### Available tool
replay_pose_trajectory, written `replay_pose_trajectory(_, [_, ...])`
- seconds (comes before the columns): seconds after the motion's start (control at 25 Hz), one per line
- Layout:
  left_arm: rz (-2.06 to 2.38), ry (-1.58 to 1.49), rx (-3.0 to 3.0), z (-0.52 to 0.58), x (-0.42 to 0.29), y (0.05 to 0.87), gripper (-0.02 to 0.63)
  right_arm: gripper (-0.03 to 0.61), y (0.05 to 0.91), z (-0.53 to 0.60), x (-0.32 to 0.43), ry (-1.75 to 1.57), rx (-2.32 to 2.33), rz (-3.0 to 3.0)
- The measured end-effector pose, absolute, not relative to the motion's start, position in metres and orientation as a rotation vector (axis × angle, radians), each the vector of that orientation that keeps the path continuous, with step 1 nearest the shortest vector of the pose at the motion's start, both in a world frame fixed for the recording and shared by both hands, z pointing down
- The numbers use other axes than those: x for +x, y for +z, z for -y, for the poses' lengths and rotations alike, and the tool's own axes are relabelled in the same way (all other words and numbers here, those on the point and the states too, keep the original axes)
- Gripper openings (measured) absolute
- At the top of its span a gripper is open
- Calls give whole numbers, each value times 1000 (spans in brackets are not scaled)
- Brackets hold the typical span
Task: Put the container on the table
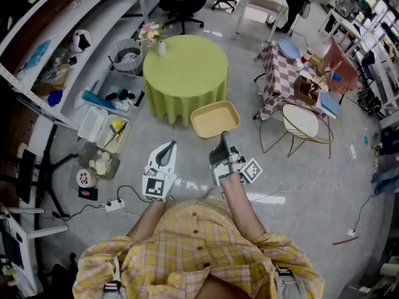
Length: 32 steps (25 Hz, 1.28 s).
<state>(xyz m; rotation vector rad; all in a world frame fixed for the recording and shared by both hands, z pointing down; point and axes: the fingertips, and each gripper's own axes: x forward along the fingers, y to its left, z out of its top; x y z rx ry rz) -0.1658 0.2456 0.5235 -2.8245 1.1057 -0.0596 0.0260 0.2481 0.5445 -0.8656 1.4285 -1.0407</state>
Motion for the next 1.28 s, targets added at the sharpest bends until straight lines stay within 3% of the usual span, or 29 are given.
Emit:
replay_pose_trajectory(0.56, [-1119,-73,-2795,-251,-150,521,5,5,541,-255,46,-1037,-856,-1426])
replay_pose_trajectory(1.28, [-1216,-67,-2722,-261,-73,516,5,3,523,-248,115,-1059,-749,-1505])
